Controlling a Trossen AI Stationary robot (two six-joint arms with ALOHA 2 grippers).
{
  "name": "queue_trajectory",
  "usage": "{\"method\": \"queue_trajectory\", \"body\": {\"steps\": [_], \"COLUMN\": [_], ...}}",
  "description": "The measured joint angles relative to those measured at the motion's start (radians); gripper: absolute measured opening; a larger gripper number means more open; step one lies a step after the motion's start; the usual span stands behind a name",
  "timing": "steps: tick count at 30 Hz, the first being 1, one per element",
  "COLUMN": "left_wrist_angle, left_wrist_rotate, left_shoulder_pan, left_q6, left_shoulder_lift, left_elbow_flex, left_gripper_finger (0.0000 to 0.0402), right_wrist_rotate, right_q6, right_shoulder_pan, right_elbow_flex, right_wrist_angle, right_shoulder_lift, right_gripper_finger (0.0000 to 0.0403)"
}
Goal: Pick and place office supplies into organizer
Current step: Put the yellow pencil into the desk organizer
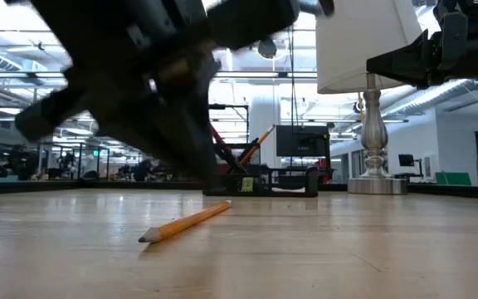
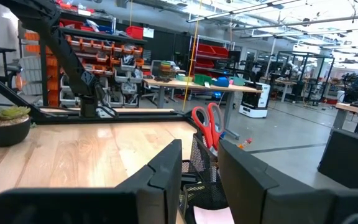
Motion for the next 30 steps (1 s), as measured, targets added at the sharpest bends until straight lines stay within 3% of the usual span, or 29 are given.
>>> {"method": "queue_trajectory", "body": {"steps": [7, 11, 25, 30], "left_wrist_angle": [-0.052, -0.093, -0.005, 0.025], "left_wrist_rotate": [-0.033, 0.000, 0.069, 0.035], "left_shoulder_pan": [0.012, 0.038, 0.157, 0.159], "left_q6": [0.080, 0.061, 0.155, 0.171], "left_shoulder_lift": [-0.044, -0.043, -0.020, -0.020], "left_elbow_flex": [0.002, 0.001, -0.008, -0.008], "left_gripper_finger": [0.0017, 0.0017, 0.0016, 0.0016], "right_wrist_rotate": [0.000, 0.000, 0.000, 0.000], "right_q6": [0.000, 0.000, 0.000, 0.000], "right_shoulder_pan": [0.000, 0.000, 0.000, 0.000], "right_elbow_flex": [0.000, 0.000, 0.000, 0.000], "right_wrist_angle": [0.000, 0.000, 0.000, 0.000], "right_shoulder_lift": [0.000, 0.000, 0.000, 0.000], "right_gripper_finger": [0.0100, 0.0100, 0.0100, 0.0100]}}
